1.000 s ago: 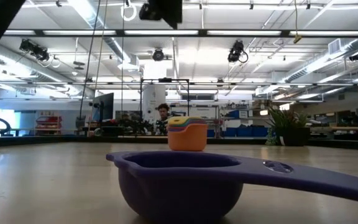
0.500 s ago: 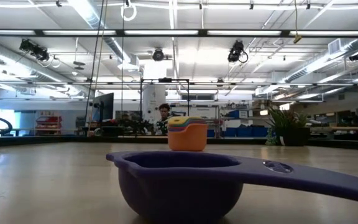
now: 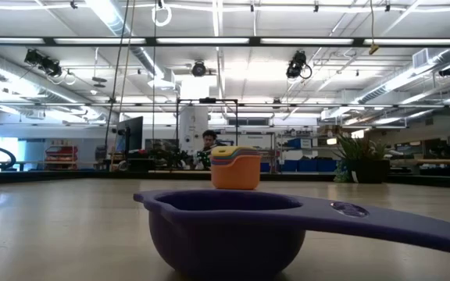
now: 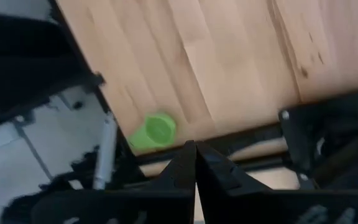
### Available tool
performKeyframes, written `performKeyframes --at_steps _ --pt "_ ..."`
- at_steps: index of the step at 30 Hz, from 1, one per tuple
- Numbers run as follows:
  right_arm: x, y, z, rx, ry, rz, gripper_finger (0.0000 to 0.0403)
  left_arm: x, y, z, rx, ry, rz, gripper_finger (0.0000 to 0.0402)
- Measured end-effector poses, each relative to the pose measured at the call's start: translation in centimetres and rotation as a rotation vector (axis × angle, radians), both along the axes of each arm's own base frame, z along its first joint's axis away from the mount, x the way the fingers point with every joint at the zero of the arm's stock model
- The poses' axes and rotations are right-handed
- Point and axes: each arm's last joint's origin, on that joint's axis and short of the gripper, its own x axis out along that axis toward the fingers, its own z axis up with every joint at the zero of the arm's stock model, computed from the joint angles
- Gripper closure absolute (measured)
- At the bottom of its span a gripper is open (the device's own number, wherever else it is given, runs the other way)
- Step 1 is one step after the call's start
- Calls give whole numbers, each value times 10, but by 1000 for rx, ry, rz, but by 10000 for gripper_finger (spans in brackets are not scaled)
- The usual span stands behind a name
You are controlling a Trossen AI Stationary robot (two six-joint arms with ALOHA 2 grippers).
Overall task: Nest measuring cups in basket
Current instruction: Stack the light green measuring cup on top of the yellow measuring cup
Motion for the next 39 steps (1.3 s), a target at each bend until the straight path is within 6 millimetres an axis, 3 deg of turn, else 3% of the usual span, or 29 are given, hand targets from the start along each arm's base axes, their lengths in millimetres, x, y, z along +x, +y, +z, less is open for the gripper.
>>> performKeyframes --at_steps 5,12,21,27,39 --pt "-10 3 -31 -9 107 30 363 2 0 -1 -30 -6 43 315" --pt "-8 17 -81 44 203 130 307 2 0 -1 -48 -13 67 315" --pt "11 48 -130 219 69 158 254 2 0 -1 -62 -18 88 315" --pt "10 67 -164 260 110 135 246 2 0 -1 -63 -18 88 315" --pt "2 95 -195 220 219 211 247 2 0 -1 -63 -20 89 315"
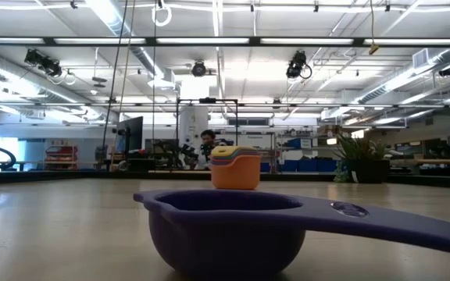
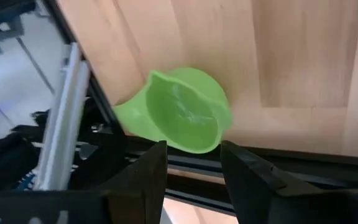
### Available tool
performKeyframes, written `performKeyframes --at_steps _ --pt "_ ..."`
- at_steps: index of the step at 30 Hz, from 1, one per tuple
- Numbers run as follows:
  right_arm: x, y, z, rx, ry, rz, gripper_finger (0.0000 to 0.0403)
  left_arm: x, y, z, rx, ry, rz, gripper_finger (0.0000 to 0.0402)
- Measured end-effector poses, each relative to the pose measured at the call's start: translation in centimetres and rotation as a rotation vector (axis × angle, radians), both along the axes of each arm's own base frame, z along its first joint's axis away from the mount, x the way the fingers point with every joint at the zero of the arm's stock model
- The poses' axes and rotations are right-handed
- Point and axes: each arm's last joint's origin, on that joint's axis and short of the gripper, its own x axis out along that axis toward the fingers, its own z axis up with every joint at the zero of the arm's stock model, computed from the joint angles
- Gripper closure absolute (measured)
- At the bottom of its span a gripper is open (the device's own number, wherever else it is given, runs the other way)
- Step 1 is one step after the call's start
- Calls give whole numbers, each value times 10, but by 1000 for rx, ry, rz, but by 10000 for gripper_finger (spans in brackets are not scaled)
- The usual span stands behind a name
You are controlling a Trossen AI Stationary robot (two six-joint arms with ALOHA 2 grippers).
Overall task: Nest measuring cups in basket
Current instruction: Stack the light green measuring cup on top of the yellow measuring cup
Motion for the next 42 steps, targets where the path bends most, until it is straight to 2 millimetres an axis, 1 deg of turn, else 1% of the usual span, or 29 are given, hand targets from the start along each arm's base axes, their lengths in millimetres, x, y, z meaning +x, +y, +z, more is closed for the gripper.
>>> performKeyframes --at_steps 9,16,19,21,23,24,29,34,38,40,42 --pt "0 8 -25 -113 56 24 247 5 0 4 1 -61 -1 315" --pt "5 14 -41 -136 56 57 248 6 0 4 1 -76 -2 315" --pt "6 15 -45 -135 69 84 269 6 0 4 2 -76 -2 315" --pt "5 15 -46 -133 67 101 306 6 0 4 2 -76 -2 315" --pt "5 14 -45 -133 59 109 361 6 0 4 2 -77 -2 315" --pt "5 13 -43 -130 53 110 377 6 0 4 2 -76 -3 315" --pt "7 10 -39 -123 33 77 380 6 0 4 7 -73 -9 315" --pt "14 7 -33 -61 89 44 380 4 0 3 35 -43 -47 315" --pt "26 3 -23 -47 114 -6 380 -1 1 -1 54 28 -71 315" --pt "35 1 -13 -50 122 -26 380 0 3 0 70 25 -85 315" --pt "46 -4 -3 -64 131 -55 380 -4 3 2 98 27 -118 315"
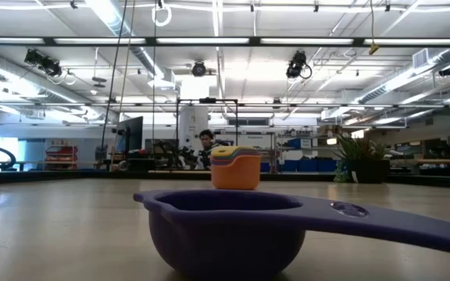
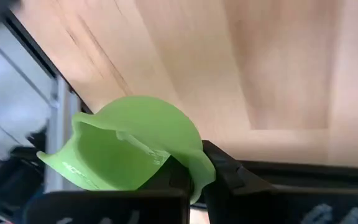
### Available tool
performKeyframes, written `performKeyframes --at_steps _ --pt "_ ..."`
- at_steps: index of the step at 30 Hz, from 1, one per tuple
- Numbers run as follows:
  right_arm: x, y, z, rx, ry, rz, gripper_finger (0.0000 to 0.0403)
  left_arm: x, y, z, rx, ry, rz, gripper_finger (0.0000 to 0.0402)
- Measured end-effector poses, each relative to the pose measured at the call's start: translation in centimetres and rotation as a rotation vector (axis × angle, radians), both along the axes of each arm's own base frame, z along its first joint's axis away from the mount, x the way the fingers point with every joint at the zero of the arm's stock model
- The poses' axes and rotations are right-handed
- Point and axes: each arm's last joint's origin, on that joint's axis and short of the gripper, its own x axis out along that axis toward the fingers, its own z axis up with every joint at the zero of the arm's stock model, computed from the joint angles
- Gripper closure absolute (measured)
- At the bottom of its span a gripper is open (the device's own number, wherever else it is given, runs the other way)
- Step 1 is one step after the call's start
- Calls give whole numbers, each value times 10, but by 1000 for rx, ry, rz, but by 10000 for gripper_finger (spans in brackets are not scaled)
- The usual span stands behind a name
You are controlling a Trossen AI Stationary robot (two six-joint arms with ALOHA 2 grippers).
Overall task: Nest measuring cups in basket
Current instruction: Stack the light green measuring cup on top of the yellow measuring cup
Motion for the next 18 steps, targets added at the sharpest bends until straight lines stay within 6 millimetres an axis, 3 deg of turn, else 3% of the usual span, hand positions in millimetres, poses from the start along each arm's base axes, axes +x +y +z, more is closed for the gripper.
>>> performKeyframes --at_steps 11,18 --pt "74 -49 84 -73 -142 -200 380 -33 1 19 55 -67 -63 315" --pt "137 -97 112 -220 -275 -236 380 -54 0 30 70 -116 -77 315"
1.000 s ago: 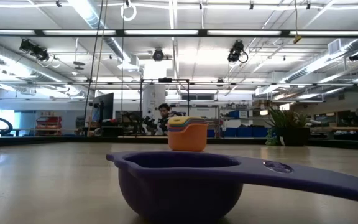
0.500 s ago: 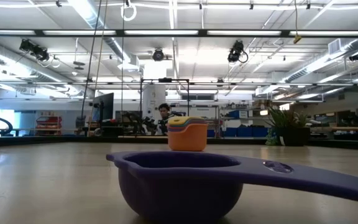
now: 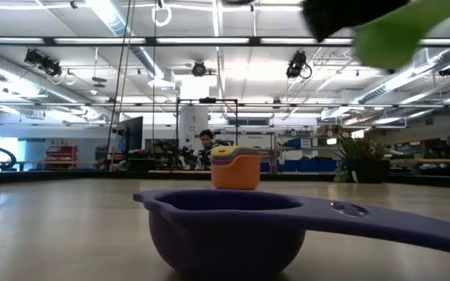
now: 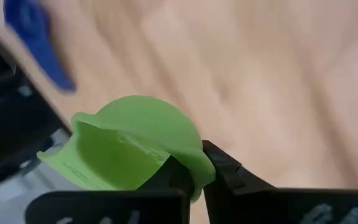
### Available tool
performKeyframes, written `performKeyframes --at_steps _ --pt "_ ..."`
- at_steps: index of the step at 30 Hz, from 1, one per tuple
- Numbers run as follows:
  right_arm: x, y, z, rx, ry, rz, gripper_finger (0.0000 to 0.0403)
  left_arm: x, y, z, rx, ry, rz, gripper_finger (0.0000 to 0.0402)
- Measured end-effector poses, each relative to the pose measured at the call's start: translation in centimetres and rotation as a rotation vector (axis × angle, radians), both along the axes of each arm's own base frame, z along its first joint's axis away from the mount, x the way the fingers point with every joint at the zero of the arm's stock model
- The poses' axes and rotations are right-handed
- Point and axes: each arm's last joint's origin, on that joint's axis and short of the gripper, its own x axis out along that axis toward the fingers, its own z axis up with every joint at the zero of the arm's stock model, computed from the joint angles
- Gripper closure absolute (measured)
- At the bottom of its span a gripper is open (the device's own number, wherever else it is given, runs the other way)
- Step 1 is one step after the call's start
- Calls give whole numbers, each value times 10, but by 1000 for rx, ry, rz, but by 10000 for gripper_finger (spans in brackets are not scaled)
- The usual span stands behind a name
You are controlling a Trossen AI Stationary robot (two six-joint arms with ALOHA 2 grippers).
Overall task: Nest measuring cups in basket
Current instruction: Stack the light green measuring cup on top of the yellow measuring cup
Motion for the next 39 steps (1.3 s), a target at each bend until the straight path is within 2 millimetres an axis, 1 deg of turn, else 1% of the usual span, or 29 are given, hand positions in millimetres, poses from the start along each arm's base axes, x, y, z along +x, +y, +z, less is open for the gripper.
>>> performKeyframes --at_steps 5,9,12,14,17,19,22,26,32,37,39 --pt "52 -39 2 -109 -21 9 380 -11 0 5 -3 -27 3 315" --pt "85 -71 8 -145 -75 37 380 -12 0 6 -14 -34 13 315" --pt "103 -96 13 -147 -120 22 380 -14 -1 6 -23 -40 18 315" --pt "111 -114 13 -133 -141 -7 380 -13 -1 6 -24 -40 17 315" --pt "119 -138 6 -72 -145 -65 380 -13 -1 6 -29 -38 13 315" --pt "122 -150 -2 -40 -130 -88 380 -13 -1 6 -28 -37 12 315" --pt "126 -159 -16 -4 -105 -88 380 -12 -1 6 -29 -36 12 315" --pt "133 -164 -37 10 -65 -77 380 -12 -1 6 -27 -35 10 315" --pt "138 -171 -62 2 -21 -57 380 -12 -1 6 -7 -30 -10 315" --pt "140 -179 -67 -12 -36 -42 380 -12 -1 6 -5 -29 -12 315" --pt "139 -181 -67 -15 -43 -22 365 -12 -1 6 -3 -29 -14 315"
